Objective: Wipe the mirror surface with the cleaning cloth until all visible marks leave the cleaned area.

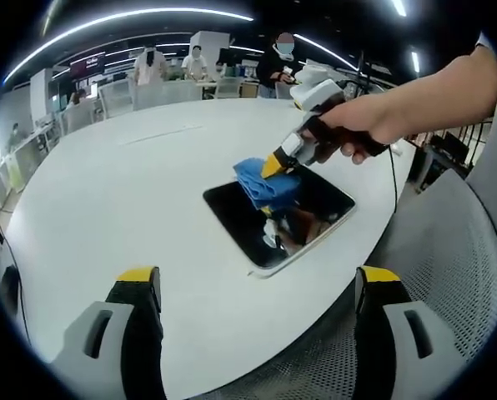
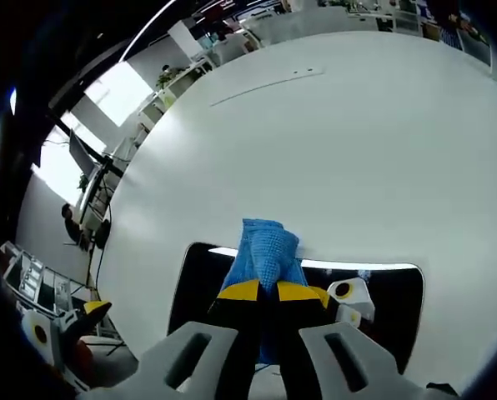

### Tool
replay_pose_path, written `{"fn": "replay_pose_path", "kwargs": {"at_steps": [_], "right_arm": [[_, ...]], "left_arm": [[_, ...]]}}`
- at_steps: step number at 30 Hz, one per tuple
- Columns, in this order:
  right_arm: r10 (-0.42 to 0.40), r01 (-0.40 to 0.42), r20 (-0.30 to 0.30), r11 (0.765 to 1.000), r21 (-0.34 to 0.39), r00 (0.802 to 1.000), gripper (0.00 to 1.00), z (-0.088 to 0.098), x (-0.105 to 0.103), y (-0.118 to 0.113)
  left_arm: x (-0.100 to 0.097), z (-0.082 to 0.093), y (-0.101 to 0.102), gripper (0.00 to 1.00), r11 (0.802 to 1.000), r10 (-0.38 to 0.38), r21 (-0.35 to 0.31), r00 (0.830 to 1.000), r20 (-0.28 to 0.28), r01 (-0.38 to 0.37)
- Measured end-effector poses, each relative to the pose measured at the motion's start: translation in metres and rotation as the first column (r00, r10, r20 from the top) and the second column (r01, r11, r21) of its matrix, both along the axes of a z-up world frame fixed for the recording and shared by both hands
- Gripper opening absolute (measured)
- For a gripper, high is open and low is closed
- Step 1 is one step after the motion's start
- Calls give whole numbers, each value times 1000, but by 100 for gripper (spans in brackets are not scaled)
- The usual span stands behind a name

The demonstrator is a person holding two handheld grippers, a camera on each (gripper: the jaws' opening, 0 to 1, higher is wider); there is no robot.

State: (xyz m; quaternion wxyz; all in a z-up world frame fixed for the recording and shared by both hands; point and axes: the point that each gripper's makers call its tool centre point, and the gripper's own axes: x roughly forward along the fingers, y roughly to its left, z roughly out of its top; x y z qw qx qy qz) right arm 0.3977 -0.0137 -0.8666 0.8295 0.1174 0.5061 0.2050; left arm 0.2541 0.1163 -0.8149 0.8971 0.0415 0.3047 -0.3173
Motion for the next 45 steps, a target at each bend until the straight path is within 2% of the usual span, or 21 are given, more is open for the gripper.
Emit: {"fn": "replay_pose_path", "kwargs": {"at_steps": [24,45], "right_arm": [[14,-14,9,1000,-8,1000,0,2,0,-1],[-3,3,9,1000,-28,1000,0,1,2,-24]], "left_arm": [[0,-2,1,96,1000,2,6,1000,-2,-2],[-1,-1,0,96,1000,-1,8,1000,-3,1]]}}
